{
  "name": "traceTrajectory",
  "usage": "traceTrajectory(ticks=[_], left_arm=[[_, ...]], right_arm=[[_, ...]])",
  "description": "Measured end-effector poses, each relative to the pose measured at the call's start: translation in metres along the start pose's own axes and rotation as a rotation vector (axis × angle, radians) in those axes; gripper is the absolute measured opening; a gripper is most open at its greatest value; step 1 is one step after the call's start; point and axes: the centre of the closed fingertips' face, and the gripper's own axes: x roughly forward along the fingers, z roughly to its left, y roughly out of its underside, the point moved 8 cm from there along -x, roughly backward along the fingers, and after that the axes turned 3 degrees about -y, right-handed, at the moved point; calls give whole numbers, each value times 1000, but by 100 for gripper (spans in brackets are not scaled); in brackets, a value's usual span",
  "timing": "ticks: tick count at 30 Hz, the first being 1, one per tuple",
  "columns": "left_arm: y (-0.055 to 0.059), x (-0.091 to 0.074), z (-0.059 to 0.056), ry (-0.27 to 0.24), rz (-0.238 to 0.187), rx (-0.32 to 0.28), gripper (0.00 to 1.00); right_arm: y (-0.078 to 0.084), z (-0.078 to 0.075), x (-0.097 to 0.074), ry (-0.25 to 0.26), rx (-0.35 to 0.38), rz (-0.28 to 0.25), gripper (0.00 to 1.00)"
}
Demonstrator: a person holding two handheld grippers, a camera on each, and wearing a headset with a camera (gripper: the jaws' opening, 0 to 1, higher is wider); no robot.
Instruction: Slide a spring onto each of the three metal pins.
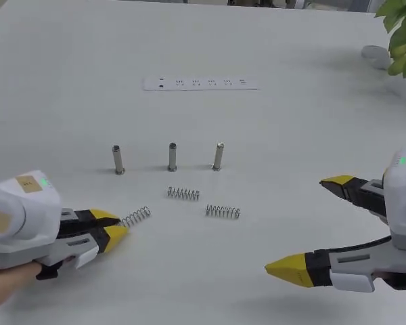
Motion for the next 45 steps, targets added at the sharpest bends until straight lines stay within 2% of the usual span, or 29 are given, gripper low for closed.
traceTrajectory(ticks=[25, 38, 45], left_arm=[[-15, -10, -1, 28, -33, 2, 1], [-34, -20, -13, 95, -72, 49, 1], [-46, -27, -23, 150, -94, 74, 1]], right_arm=[[-4, 2, 4, -16, -7, -6, 99], [-7, 6, 9, -38, -21, -8, 98], [-8, 7, 10, -51, -32, -5, 95]])
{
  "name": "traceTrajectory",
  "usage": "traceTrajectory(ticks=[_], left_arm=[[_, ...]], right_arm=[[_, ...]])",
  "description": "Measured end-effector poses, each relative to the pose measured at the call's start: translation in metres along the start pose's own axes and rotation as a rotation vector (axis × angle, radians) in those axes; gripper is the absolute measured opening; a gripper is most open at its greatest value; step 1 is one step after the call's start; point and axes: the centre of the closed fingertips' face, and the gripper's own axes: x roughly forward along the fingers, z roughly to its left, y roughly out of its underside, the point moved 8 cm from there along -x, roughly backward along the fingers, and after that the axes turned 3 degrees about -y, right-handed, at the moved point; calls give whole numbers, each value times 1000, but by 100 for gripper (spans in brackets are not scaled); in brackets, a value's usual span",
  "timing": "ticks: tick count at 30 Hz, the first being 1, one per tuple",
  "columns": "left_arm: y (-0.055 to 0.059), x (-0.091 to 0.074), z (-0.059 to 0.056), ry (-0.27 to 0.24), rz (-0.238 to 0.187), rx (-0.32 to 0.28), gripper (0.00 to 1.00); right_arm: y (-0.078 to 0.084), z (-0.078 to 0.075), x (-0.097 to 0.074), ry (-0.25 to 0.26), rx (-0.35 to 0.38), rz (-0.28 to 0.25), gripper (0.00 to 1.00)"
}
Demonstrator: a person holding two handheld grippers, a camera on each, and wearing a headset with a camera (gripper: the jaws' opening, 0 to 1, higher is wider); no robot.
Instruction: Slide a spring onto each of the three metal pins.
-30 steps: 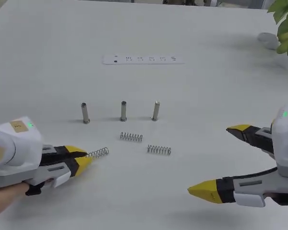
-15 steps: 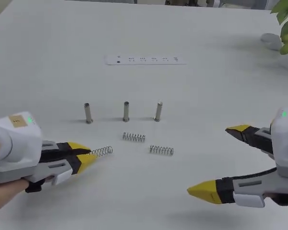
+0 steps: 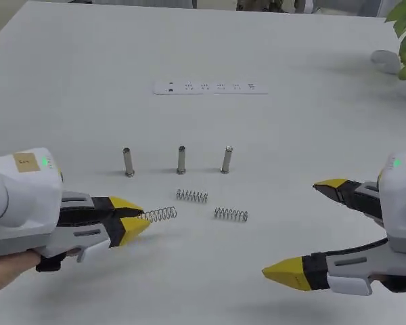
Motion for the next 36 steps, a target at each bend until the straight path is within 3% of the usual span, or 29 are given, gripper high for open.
traceTrajectory(ticks=[17, 28, 36], left_arm=[[-31, -2, -25, 139, -41, 73, 1], [-41, 3, -41, 216, -48, 116, 1], [-45, 5, -47, 247, -47, 131, 1]], right_arm=[[-10, 11, 5, -71, -47, -2, 79], [-25, 24, 8, -151, -115, 0, 66], [-33, 34, 10, -197, -179, 4, 55]])
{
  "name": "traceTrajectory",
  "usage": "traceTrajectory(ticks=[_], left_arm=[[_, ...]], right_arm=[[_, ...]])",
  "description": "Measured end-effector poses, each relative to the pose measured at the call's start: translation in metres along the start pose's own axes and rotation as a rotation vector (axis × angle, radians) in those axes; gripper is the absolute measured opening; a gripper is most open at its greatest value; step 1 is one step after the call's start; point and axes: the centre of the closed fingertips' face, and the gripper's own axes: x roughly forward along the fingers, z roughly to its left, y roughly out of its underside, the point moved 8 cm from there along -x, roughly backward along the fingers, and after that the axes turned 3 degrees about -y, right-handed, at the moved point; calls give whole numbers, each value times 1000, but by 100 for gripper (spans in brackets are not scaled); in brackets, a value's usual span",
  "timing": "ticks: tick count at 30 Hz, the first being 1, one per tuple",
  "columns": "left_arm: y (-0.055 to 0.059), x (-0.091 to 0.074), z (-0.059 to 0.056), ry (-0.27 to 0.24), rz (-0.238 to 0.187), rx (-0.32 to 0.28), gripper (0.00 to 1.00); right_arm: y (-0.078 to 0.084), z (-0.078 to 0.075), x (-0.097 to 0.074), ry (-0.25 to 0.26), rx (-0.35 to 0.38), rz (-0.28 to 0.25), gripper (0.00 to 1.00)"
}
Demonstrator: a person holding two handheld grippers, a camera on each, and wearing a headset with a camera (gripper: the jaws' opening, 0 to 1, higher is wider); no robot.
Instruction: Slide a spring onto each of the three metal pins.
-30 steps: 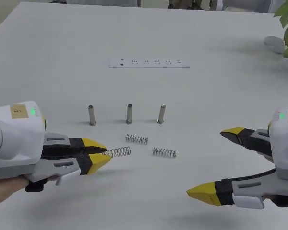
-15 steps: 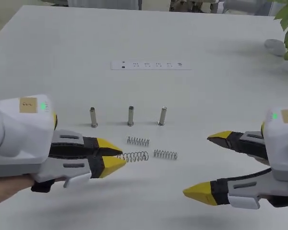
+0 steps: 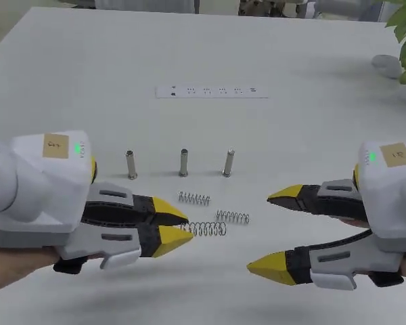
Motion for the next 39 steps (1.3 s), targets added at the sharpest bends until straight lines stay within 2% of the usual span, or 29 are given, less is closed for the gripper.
traceTrajectory(ticks=[9, 13, 22, 31, 39], left_arm=[[-2, 5, -5, 30, 0, 3, 1], [-3, 6, -5, 36, -2, 7, 1], [-3, 7, -7, 49, 0, 11, 1], [-1, 8, -10, 59, 12, 19, 1], [-1, 7, -10, 63, 13, 17, 1]], right_arm=[[-6, 8, 7, -54, -90, 36, 39], [-7, 9, 9, -65, -113, 41, 35], [-11, 12, 10, -81, -173, 50, 20], [-11, 16, 16, -101, -220, 65, 12], [-12, 15, 18, -111, -245, 74, 11]])
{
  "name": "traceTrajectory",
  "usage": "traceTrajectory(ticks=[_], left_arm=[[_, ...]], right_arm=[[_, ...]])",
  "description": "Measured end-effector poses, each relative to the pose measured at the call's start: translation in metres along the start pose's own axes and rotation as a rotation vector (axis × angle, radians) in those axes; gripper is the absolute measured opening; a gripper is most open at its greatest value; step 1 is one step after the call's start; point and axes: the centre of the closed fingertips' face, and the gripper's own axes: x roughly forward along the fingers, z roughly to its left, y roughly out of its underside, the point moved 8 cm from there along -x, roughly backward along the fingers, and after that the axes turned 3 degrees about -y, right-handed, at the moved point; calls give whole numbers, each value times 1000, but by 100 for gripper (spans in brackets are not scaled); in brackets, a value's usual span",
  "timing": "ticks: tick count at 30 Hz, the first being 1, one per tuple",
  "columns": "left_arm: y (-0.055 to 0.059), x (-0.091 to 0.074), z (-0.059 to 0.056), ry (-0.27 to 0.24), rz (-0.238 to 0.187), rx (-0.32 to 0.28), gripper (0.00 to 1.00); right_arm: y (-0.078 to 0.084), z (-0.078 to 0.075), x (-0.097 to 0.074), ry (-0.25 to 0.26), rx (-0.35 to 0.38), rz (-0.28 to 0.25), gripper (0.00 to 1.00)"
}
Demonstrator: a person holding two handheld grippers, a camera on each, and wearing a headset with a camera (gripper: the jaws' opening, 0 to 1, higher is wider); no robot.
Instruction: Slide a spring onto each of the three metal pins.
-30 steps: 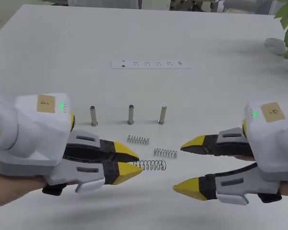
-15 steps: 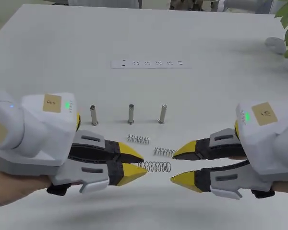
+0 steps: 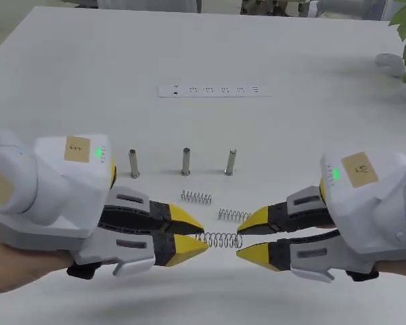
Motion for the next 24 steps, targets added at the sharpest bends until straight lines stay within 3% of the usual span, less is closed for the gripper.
traceTrajectory(ticks=[24], left_arm=[[3, 1, -1, 14, 14, 0, 1]], right_arm=[[-4, 0, -2, -18, -49, 14, 8]])
